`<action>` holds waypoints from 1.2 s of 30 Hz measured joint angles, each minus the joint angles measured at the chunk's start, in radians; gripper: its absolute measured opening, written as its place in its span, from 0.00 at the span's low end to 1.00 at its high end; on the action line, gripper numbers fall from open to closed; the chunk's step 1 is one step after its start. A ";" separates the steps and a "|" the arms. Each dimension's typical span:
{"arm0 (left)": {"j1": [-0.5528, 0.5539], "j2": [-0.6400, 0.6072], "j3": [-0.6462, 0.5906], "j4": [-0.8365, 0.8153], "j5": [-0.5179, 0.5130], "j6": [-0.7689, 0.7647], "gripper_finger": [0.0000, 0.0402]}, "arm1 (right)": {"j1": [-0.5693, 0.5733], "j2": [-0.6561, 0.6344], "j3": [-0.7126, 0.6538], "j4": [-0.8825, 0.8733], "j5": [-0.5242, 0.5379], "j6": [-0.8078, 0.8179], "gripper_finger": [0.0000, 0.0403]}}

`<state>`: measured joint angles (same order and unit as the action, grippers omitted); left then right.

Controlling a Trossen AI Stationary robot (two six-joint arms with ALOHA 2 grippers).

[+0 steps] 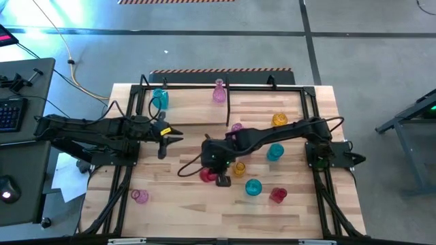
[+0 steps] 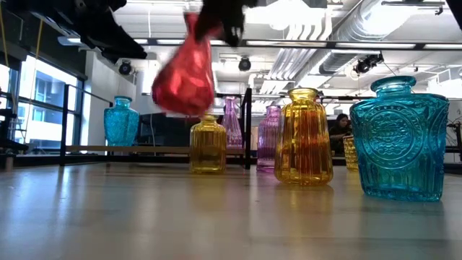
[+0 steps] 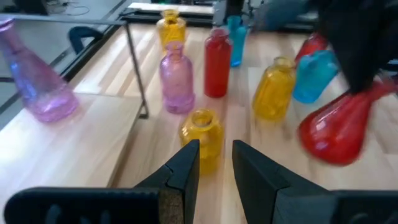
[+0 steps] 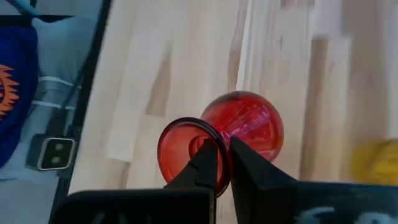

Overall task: Sort vases onto shelf
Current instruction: Put the middle left red vase on the shelf

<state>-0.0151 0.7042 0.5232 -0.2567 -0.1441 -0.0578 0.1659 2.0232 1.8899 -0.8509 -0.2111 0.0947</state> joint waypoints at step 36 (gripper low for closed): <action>0.000 -0.215 -0.001 -0.134 -0.089 -0.023 0.21 | -0.540 0.130 0.340 -0.081 -0.264 0.039 0.00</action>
<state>-0.0151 0.4896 0.5224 -0.3904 -0.2331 -0.0808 -0.3742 2.1535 2.2303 -0.9323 -0.4747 0.1341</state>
